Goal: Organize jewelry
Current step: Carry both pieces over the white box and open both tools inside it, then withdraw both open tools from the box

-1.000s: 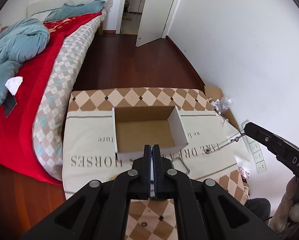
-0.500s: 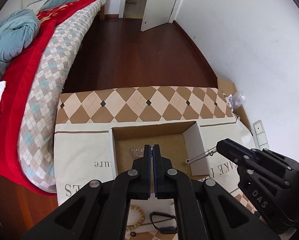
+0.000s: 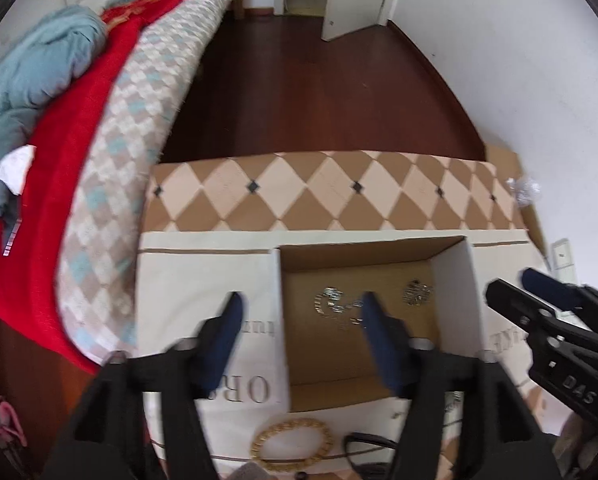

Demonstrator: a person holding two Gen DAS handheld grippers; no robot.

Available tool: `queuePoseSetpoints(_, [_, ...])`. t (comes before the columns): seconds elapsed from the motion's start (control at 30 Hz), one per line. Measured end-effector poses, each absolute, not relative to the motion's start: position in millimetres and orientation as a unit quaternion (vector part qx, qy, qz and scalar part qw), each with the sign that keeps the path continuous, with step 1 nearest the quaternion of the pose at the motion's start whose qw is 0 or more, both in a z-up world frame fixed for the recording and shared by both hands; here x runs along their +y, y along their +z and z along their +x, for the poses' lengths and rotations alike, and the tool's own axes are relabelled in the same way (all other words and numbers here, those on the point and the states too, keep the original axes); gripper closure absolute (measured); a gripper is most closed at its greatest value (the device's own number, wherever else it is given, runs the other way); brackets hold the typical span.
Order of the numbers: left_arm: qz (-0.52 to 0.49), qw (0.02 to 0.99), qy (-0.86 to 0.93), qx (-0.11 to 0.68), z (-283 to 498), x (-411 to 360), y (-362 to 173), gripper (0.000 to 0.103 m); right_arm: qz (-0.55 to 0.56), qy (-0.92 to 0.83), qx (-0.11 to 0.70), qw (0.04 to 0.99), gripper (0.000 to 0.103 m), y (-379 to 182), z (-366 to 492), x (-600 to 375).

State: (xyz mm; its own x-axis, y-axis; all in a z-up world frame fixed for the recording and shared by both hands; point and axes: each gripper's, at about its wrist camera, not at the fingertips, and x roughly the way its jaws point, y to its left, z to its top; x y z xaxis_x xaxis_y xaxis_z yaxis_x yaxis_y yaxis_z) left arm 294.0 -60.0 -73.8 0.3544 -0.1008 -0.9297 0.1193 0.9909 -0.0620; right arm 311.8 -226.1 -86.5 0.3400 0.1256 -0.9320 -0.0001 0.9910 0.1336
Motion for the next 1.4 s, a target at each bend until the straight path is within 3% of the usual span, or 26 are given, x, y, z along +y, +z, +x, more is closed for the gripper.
queuePoseSetpoints(0.07, [0.021,0.829,-0.052,0.556,288,-56,-74,0.034,0.036,0.024,0.569,0.821,0.038,-86,306,-226])
queuePoseSetpoints(0.13, [0.032,0.833,-0.040,0.551,283,-52,-76,0.028,0.011,0.004,0.567,0.823,0.026,-88,301,-224])
queuePoseSetpoints(0.2, [0.041,0.839,-0.029,0.543,276,-48,-78,0.011,-0.015,-0.019,0.565,0.825,0.012,-91,295,-223])
queuePoseSetpoints(0.3, [0.055,0.838,-0.016,0.543,267,-46,-84,0.001,-0.039,-0.039,0.569,0.821,0.001,-101,287,-220])
queuePoseSetpoints(0.8, [0.042,0.845,0.001,0.533,234,-38,-86,0.001,-0.036,-0.049,0.566,0.822,0.000,-108,256,-215])
queuePoseSetpoints(1.4, [0.022,0.893,0.005,0.449,149,-24,-2,0.001,-0.004,-0.032,0.483,0.875,0.000,-15,172,-209])
